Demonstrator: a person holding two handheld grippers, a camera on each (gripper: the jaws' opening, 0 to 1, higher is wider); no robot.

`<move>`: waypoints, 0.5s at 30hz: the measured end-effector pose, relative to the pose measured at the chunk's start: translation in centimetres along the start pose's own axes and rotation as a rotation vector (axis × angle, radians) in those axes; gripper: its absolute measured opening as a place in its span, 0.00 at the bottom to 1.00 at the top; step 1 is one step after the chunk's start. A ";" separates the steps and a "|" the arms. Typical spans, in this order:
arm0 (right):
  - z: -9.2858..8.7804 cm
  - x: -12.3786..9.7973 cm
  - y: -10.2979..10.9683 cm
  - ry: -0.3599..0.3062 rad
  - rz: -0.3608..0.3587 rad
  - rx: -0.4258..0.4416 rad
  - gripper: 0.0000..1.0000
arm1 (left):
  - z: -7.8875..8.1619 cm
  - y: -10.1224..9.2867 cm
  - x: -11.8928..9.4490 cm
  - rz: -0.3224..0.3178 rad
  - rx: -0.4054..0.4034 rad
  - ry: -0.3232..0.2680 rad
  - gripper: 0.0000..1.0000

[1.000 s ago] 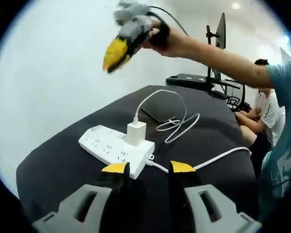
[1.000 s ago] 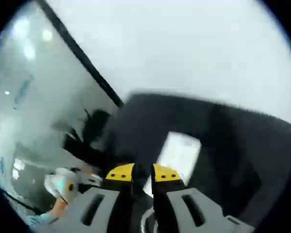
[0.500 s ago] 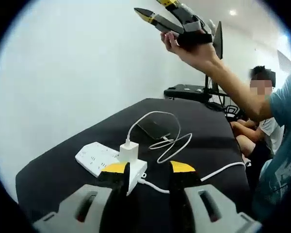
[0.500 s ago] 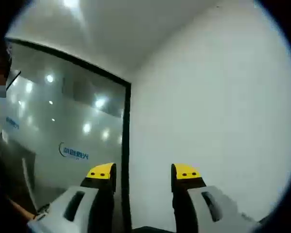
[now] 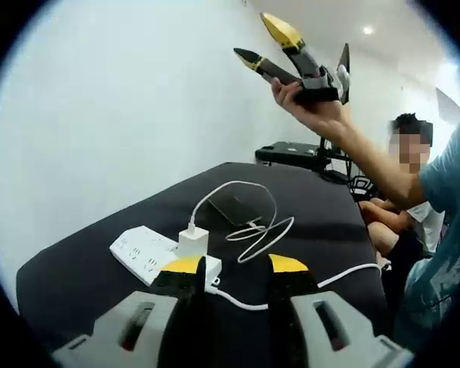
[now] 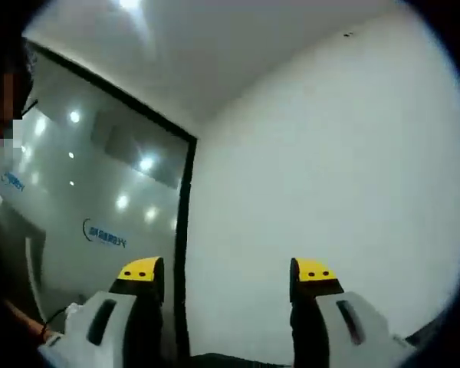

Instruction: Connect the charging cable to the phone, plug the charger into the socket, and turn on the power strip switch to charge the phone.

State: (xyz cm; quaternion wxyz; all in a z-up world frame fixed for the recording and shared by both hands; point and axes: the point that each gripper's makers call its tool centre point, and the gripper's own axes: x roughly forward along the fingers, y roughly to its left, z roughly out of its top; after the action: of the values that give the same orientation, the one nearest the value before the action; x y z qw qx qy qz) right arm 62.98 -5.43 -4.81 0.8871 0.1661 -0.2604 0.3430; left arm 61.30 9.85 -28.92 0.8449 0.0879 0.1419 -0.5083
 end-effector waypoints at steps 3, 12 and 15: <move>-1.6 -1.8 0.0 0.029 0.019 0.066 0.44 | -0.2 1.4 0.1 0.001 -0.006 -0.001 0.27; -9.9 -6.9 2.9 0.247 0.019 -0.125 0.26 | -2.1 0.7 -0.8 0.015 -0.025 -0.006 0.27; -13.2 -8.3 3.3 0.335 0.010 -0.071 0.21 | -2.9 -0.2 -1.0 0.019 -0.020 -0.005 0.27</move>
State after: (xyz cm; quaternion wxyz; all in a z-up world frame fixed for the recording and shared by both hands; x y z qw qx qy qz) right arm 60.08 -1.15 -19.85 0.9216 0.0738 -0.1214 0.3611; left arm 60.21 11.41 -31.37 0.8507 0.0795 0.1442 -0.4991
